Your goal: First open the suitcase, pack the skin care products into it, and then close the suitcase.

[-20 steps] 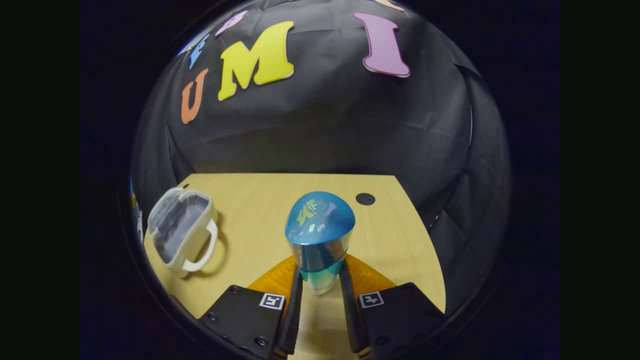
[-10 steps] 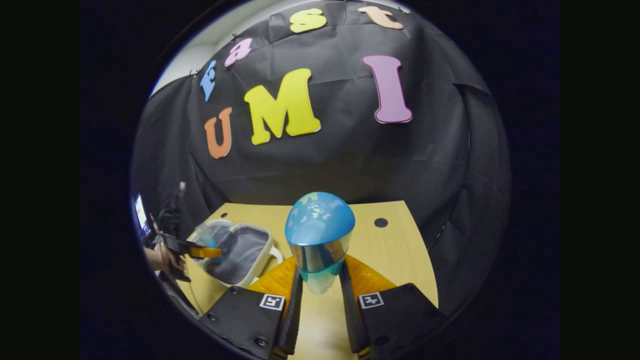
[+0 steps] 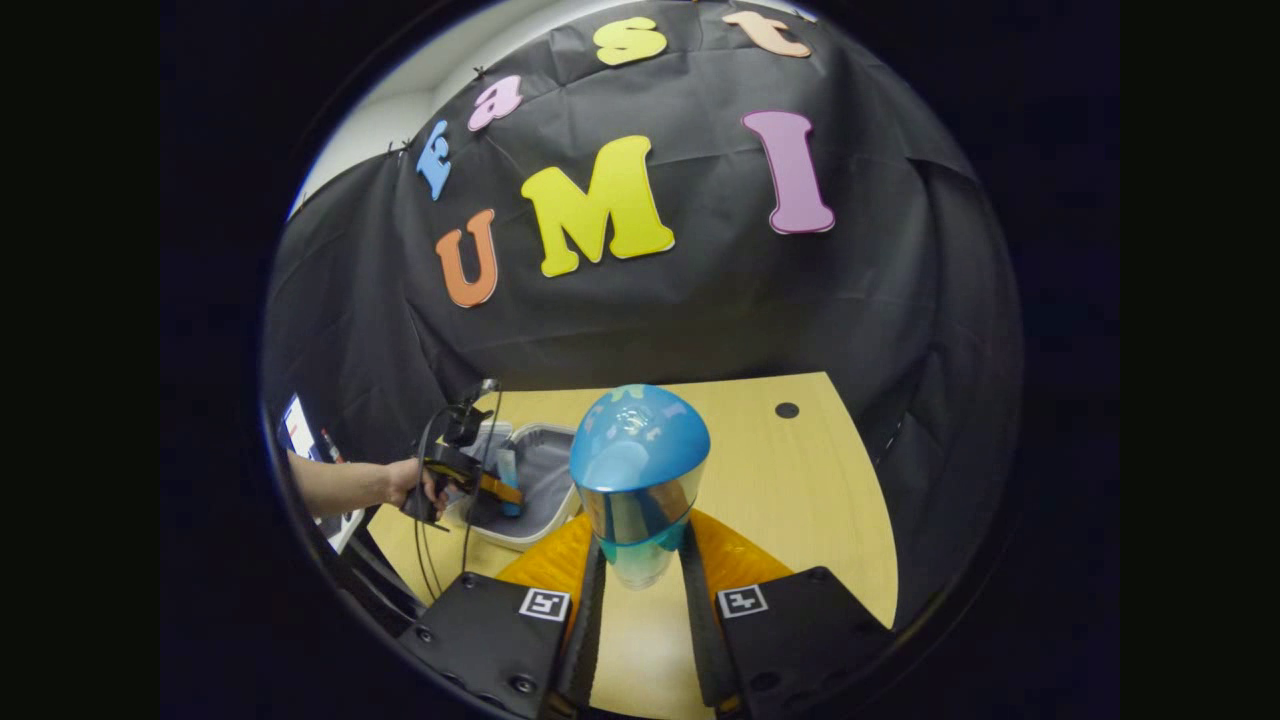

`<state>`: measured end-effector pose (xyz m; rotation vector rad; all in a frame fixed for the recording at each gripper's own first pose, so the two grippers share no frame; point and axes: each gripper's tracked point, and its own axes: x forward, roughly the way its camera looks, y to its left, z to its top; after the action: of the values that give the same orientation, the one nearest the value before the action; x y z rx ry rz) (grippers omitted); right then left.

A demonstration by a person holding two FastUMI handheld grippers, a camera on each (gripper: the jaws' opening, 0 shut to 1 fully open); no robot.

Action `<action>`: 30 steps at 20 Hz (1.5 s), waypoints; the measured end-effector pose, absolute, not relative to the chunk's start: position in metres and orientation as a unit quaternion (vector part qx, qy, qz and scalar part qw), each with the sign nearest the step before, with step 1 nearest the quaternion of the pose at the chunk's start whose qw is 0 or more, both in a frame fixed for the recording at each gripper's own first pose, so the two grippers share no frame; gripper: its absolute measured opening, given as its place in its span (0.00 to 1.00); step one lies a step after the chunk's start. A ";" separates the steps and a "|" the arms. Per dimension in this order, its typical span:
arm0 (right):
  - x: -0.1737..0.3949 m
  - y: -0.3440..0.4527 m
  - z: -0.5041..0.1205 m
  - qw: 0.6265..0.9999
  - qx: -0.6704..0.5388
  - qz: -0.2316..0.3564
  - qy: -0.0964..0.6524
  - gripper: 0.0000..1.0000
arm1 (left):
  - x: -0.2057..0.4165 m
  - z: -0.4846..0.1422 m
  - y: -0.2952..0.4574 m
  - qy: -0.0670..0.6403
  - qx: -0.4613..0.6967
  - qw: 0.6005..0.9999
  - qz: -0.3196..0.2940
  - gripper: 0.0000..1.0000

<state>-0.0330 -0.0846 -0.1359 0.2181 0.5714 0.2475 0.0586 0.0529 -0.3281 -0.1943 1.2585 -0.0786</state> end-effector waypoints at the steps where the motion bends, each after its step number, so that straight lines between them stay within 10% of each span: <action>1: -0.033 -0.083 -0.136 0.946 0.106 0.121 0.280 0.37 | 0.057 -0.332 0.056 0.600 -0.076 0.796 -0.033 0.40; 5: -0.035 -0.078 -0.131 0.947 0.110 0.123 0.276 0.36 | 0.054 -0.339 0.057 0.632 -0.050 0.774 -0.011 0.32; 16: -0.038 -0.060 -0.135 0.944 0.055 0.154 0.287 0.37 | 0.056 -0.328 0.044 0.604 -0.078 0.793 0.000 0.66; 30: 0.055 0.118 -0.193 0.873 0.070 0.277 0.395 0.36 | -0.066 -0.155 0.079 0.364 -0.077 0.928 0.034 0.92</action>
<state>0.0554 0.1177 -0.1931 0.1462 0.8261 0.5778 -0.0660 0.0790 -0.1551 -0.1571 0.7451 0.0699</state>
